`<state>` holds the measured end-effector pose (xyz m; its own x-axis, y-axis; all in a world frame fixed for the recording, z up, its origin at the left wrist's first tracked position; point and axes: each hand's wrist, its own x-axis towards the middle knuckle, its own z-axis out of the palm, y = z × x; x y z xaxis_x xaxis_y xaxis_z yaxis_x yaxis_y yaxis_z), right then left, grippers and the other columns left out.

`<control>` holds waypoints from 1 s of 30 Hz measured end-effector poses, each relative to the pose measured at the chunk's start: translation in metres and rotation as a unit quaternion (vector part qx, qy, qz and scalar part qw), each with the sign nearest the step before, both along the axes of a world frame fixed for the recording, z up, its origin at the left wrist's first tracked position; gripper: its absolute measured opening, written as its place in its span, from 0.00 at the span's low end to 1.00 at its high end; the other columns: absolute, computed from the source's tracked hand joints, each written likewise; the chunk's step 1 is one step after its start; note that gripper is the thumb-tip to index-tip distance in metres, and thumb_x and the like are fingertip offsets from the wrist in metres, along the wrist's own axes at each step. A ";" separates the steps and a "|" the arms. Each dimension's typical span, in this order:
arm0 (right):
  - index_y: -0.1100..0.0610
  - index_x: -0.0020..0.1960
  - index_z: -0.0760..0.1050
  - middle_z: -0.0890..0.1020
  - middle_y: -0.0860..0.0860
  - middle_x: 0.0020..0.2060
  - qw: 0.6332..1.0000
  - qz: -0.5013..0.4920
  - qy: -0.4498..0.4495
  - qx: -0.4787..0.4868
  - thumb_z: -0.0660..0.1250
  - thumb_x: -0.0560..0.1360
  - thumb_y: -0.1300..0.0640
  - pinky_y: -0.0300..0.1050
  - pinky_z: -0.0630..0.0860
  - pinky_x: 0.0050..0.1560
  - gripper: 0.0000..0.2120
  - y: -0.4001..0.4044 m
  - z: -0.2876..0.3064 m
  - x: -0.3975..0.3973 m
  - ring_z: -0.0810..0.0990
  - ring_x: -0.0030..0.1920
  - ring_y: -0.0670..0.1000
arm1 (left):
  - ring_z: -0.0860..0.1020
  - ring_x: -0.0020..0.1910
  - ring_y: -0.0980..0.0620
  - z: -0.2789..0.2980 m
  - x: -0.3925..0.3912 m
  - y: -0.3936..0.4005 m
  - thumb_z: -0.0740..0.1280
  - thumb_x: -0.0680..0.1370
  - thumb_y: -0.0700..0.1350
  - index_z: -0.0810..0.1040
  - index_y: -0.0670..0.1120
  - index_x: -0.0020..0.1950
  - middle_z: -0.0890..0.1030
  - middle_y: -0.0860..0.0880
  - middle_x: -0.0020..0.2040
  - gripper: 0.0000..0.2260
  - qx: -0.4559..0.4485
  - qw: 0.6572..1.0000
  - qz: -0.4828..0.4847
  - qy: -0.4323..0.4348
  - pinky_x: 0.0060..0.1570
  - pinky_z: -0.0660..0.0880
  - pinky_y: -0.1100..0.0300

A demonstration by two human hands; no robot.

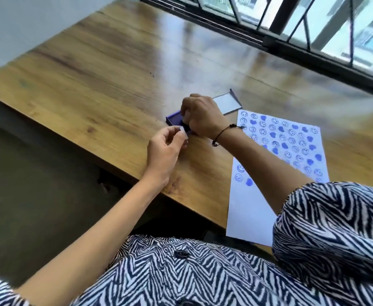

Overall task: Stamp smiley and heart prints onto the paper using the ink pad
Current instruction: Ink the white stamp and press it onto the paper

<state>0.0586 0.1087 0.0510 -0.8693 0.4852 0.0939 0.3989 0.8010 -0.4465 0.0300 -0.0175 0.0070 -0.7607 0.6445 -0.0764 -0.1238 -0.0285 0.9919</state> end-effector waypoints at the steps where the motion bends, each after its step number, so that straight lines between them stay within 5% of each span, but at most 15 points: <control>1: 0.64 0.46 0.78 0.81 0.60 0.45 0.998 -0.027 0.032 -0.037 0.61 0.69 0.68 0.48 0.71 0.46 0.09 0.002 0.002 0.006 0.77 0.46 0.59 | 0.77 0.36 0.52 0.001 0.002 0.001 0.66 0.74 0.43 0.78 0.50 0.43 0.79 0.49 0.36 0.03 0.002 1.000 -0.011 0.006 0.43 0.75 0.57; 4: 0.65 0.45 0.79 0.78 0.53 0.34 0.966 -0.147 0.142 -0.160 0.67 0.68 0.66 0.48 0.72 0.44 0.07 0.009 0.012 0.044 0.75 0.37 0.51 | 0.78 0.36 0.53 0.008 0.013 0.006 0.65 0.71 0.47 0.77 0.51 0.42 0.79 0.50 0.35 0.03 -0.002 0.997 -0.068 0.032 0.41 0.75 0.58; 8: 0.59 0.43 0.78 0.78 0.51 0.30 0.921 -0.258 0.180 -0.232 0.69 0.67 0.65 0.50 0.77 0.39 0.05 0.003 0.017 0.131 0.76 0.32 0.48 | 0.79 0.42 0.52 0.018 0.041 0.023 0.64 0.71 0.48 0.77 0.50 0.48 0.82 0.50 0.41 0.07 -0.009 0.972 -0.212 0.102 0.47 0.76 0.54; 11: 0.54 0.40 0.78 0.80 0.56 0.34 0.903 -0.328 0.163 -0.224 0.70 0.67 0.64 0.55 0.79 0.45 0.06 -0.013 0.011 0.184 0.78 0.37 0.52 | 0.80 0.45 0.45 0.021 0.067 0.038 0.63 0.71 0.49 0.77 0.45 0.52 0.83 0.43 0.46 0.13 -0.033 0.941 -0.282 0.183 0.49 0.75 0.54; 15: 0.57 0.42 0.78 0.83 0.57 0.37 0.912 -0.363 0.113 -0.155 0.70 0.67 0.63 0.37 0.73 0.43 0.05 -0.031 0.001 0.215 0.78 0.37 0.50 | 0.78 0.40 0.53 0.019 0.085 0.051 0.66 0.74 0.42 0.77 0.42 0.51 0.82 0.43 0.45 0.07 -0.019 0.919 -0.325 0.221 0.44 0.74 0.68; 22: 0.64 0.43 0.78 0.81 0.59 0.41 0.919 -0.387 0.065 -0.050 0.67 0.67 0.67 0.44 0.68 0.50 0.05 -0.033 -0.001 0.234 0.77 0.46 0.57 | 0.77 0.41 0.54 0.014 0.103 0.068 0.66 0.74 0.40 0.77 0.41 0.51 0.79 0.50 0.42 0.07 -0.010 0.889 -0.371 0.270 0.41 0.69 0.77; 30: 0.62 0.46 0.77 0.80 0.61 0.44 0.925 -0.379 -0.004 0.007 0.65 0.69 0.65 0.51 0.70 0.51 0.06 -0.032 -0.007 0.230 0.77 0.48 0.60 | 0.81 0.44 0.44 0.008 0.103 0.068 0.66 0.74 0.39 0.76 0.39 0.53 0.83 0.40 0.46 0.09 -0.012 0.877 -0.390 0.281 0.47 0.76 0.54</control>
<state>0.2886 0.0763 0.0437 -0.2796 0.9548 0.1006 0.8521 0.2950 -0.4323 0.1331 0.0502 0.0152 -0.0119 0.9889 0.1479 0.4124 -0.1299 0.9017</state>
